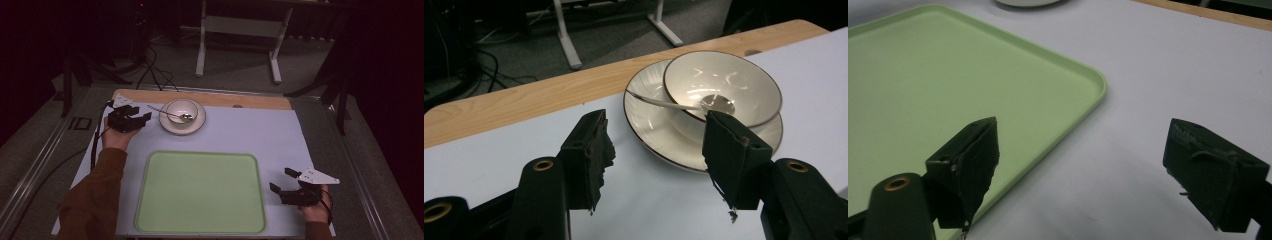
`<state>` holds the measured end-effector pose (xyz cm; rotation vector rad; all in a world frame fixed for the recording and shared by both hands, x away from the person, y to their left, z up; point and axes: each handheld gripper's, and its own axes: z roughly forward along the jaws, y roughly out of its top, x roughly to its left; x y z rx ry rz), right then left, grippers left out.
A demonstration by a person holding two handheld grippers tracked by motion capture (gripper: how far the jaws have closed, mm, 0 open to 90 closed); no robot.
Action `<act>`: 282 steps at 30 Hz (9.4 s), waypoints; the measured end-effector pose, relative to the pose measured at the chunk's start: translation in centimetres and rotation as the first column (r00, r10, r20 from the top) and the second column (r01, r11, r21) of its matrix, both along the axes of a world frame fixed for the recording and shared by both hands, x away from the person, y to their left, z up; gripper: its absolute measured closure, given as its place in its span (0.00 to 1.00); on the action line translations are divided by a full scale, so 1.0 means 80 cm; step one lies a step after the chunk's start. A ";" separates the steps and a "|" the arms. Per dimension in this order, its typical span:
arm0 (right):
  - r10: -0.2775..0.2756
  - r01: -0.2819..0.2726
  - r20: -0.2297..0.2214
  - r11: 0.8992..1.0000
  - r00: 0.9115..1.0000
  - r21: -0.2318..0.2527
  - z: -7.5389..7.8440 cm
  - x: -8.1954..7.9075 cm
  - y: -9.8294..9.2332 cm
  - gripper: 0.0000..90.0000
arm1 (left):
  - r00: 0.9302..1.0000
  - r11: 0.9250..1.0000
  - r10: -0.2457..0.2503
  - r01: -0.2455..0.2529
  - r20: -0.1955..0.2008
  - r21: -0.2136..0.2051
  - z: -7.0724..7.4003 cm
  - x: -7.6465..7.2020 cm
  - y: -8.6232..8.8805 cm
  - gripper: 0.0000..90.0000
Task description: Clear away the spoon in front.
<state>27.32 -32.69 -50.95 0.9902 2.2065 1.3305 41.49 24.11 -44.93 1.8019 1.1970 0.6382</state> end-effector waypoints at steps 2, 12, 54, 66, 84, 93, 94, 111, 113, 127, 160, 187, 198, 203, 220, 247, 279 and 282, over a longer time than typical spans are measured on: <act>0.002 -0.002 0.000 1.000 1.000 -0.001 0.000 0.000 0.000 0.16 | 1.000 1.000 0.011 -0.011 -0.008 -0.011 -0.002 0.009 0.001 0.50; 0.004 -0.004 0.000 1.000 1.000 0.000 0.000 0.000 0.000 0.16 | 0.998 0.998 0.029 -0.031 -0.047 -0.048 -0.011 0.032 0.004 0.54; 0.011 -0.011 -0.005 1.000 1.000 -0.002 0.000 0.000 0.001 0.16 | 0.992 0.985 -0.111 0.119 0.067 -0.122 0.006 0.030 -0.029 1.00; 0.010 -0.010 -0.008 1.000 1.000 -0.003 0.000 0.000 0.001 0.16 | 0.987 0.984 -0.121 0.133 0.104 -0.118 0.023 0.016 -0.023 0.99; 0.009 -0.009 -0.005 1.000 1.000 -0.003 0.000 0.000 0.001 0.16 | 0.976 0.980 -0.165 0.178 0.143 -0.089 0.046 -0.014 -0.018 1.00; 0.008 -0.008 -0.007 1.000 1.000 -0.004 0.000 0.000 0.001 0.16 | 0.975 0.980 -0.165 0.179 0.146 -0.090 0.052 -0.034 -0.002 1.00; 0.008 -0.008 -0.007 1.000 1.000 -0.004 0.000 0.000 0.001 0.16 | 0.976 0.980 -0.162 0.177 0.145 -0.094 0.052 -0.036 0.000 1.00; 0.009 -0.009 -0.007 1.000 1.000 -0.009 0.000 0.000 0.002 0.16 | 0.978 0.980 -0.160 0.173 0.132 -0.099 0.044 -0.069 0.025 1.00; 0.009 -0.009 -0.007 1.000 1.000 -0.009 0.000 0.000 0.002 0.16 | 0.978 0.979 -0.162 0.175 0.131 -0.099 0.042 -0.071 0.026 0.99; 0.010 -0.010 -0.009 1.000 1.000 -0.010 -0.001 0.000 0.002 0.16 | 0.979 0.979 -0.174 0.184 0.104 -0.091 0.032 -0.102 0.038 0.99; 0.013 -0.013 0.007 1.000 1.000 0.000 0.001 -0.002 0.002 0.16 | 0.988 0.986 -0.152 0.152 -0.005 -0.069 0.011 -0.110 0.030 0.98; 0.013 -0.013 0.004 1.000 1.000 0.001 0.001 -0.002 0.001 0.16 | 0.985 0.976 -0.161 0.168 0.064 -0.135 0.013 -0.073 -0.014 0.99; 0.014 -0.014 0.003 1.000 1.000 -0.004 0.000 -0.001 0.001 0.16 | 0.980 0.972 -0.190 0.195 0.052 -0.133 0.022 -0.093 -0.007 0.99; 0.013 -0.013 0.003 1.000 1.000 -0.002 0.000 -0.001 0.001 0.16 | 0.977 0.969 -0.211 0.215 0.042 -0.123 0.024 -0.101 -0.008 0.99; 0.013 -0.013 0.004 1.000 1.000 0.001 0.001 -0.001 0.001 0.16 | 0.953 0.945 -0.295 0.280 -0.074 -0.167 0.017 -0.128 0.000 0.99; 0.011 -0.011 0.005 1.000 1.000 -0.001 0.001 -0.002 0.001 0.16 | 0.934 0.928 -0.336 0.306 -0.122 -0.212 -0.052 -0.130 -0.013 0.89; 0.021 -0.021 0.004 1.000 1.000 -0.011 0.001 -0.002 0.002 0.16 | 0.951 0.965 -0.242 0.256 -0.192 0.050 -0.092 -0.121 -0.052 0.45; 0.021 -0.021 0.003 1.000 1.000 -0.013 0.001 -0.002 0.003 0.16 | 0.956 0.967 -0.239 0.251 -0.172 0.052 -0.090 -0.120 -0.052 0.44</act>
